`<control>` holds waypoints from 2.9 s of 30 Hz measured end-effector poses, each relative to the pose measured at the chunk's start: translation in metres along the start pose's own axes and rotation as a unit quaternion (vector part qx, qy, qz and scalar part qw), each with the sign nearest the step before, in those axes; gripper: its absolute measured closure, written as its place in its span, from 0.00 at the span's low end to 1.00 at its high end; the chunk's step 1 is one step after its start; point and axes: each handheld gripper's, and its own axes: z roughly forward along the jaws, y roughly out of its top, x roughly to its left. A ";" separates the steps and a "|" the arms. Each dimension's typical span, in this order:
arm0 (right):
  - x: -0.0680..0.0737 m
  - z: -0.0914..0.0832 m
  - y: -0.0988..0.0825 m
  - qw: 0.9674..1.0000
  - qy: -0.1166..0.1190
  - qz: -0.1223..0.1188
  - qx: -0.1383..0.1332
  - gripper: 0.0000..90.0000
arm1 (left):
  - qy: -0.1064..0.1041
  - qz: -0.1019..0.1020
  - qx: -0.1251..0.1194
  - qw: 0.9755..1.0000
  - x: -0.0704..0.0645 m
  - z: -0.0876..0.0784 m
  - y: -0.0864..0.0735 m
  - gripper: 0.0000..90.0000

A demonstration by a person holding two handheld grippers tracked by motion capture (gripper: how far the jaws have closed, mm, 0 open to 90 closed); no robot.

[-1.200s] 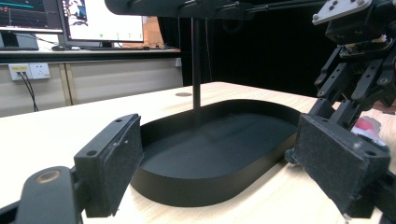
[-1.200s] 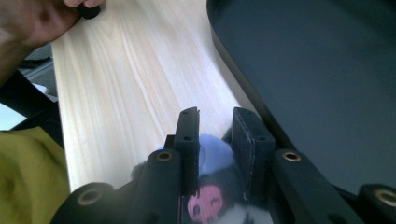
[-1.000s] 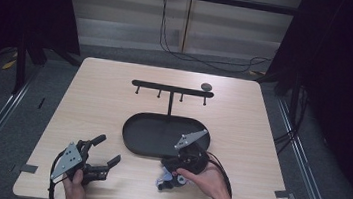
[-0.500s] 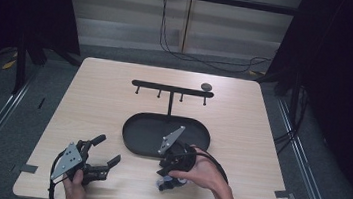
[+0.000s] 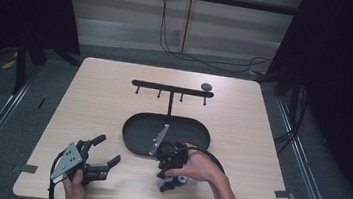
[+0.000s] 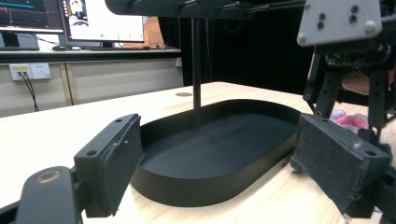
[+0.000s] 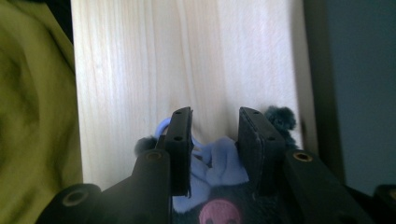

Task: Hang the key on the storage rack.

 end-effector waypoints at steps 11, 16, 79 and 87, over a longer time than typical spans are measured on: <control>0.005 0.016 -0.001 0.999 0.004 -0.025 0.042 0.67 | 0.000 -0.001 -0.001 1.000 0.000 0.000 0.000 0.17; 0.008 0.019 0.002 0.998 -0.009 -0.038 0.051 0.80 | -0.001 0.002 0.000 1.000 0.000 0.000 0.000 0.17; -0.007 -0.021 -0.009 0.999 0.006 0.044 0.002 0.98 | -0.003 0.003 0.000 1.000 0.001 0.000 0.000 0.17; -0.007 -0.038 -0.011 0.998 -0.010 0.061 0.004 0.98 | -0.003 0.003 -0.001 1.000 0.001 0.000 0.000 0.17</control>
